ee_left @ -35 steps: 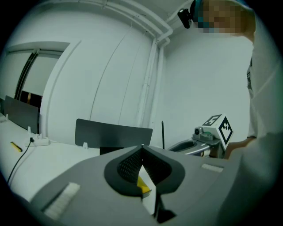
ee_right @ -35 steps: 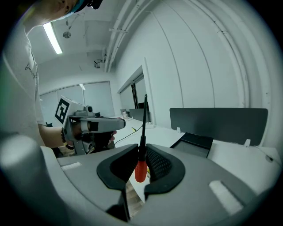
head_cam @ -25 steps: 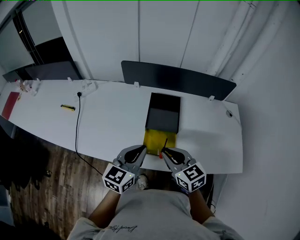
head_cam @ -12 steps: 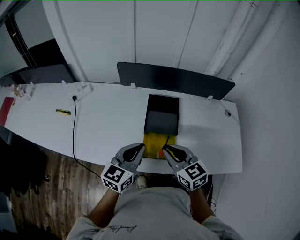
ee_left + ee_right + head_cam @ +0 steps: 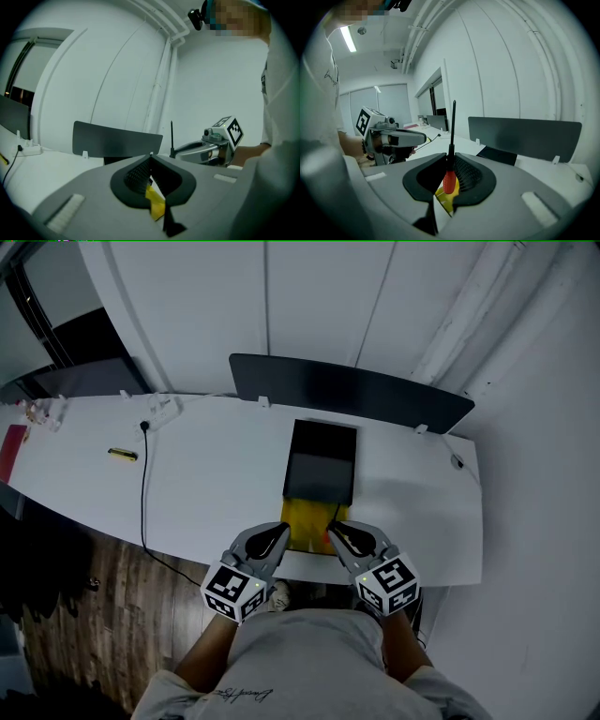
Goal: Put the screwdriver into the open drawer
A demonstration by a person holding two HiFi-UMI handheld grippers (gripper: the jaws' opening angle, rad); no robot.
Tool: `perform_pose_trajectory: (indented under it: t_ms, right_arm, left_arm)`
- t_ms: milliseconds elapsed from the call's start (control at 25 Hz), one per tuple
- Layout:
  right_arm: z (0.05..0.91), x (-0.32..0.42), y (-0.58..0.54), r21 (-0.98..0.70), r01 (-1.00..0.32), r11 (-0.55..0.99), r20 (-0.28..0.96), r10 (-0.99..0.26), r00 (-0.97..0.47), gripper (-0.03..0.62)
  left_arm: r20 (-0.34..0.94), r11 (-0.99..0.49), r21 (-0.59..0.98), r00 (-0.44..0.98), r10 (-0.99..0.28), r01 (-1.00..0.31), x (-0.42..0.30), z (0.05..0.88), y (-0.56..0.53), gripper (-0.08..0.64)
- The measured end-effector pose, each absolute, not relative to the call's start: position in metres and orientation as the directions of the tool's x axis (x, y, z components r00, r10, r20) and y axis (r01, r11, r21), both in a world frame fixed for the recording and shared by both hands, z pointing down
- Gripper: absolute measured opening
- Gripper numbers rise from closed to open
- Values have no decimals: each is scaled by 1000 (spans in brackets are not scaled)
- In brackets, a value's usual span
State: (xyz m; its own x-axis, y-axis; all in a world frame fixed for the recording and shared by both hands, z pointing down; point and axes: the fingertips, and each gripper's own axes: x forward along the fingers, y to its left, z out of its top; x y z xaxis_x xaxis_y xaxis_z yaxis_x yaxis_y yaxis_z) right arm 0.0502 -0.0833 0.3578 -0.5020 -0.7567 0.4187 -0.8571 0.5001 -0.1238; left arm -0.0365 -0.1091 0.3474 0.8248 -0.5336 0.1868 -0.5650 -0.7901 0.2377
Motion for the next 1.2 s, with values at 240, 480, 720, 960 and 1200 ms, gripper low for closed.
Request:
perform_pose_trajectory:
  t_ms: [240, 480, 720, 960, 1200]
  right_arm:
    - [360, 62, -94, -117, -848, 517, 429, -744, -513, 71]
    - [369, 67, -102, -126, -840, 528, 452, -723, -523, 71]
    - [380, 73, -107, -110, -842, 529, 483, -712, -510, 71]
    - [393, 75, -110, -115, -841, 529, 502, -699, -509, 71]
    - [408, 76, -111, -114, -840, 531, 536, -679, -502, 71]
  left_arm:
    - [196, -780, 243, 817, -543, -577, -26, 352, -118, 0]
    - [217, -774, 248, 812, -542, -583, -22, 361, -126, 0]
    - [239, -775, 244, 810, -535, -584, -18, 370, -127, 0]
    - [250, -764, 249, 801, -543, -596, -20, 379, -128, 0]
    - [266, -757, 256, 797, -543, -601, -21, 389, -128, 0]
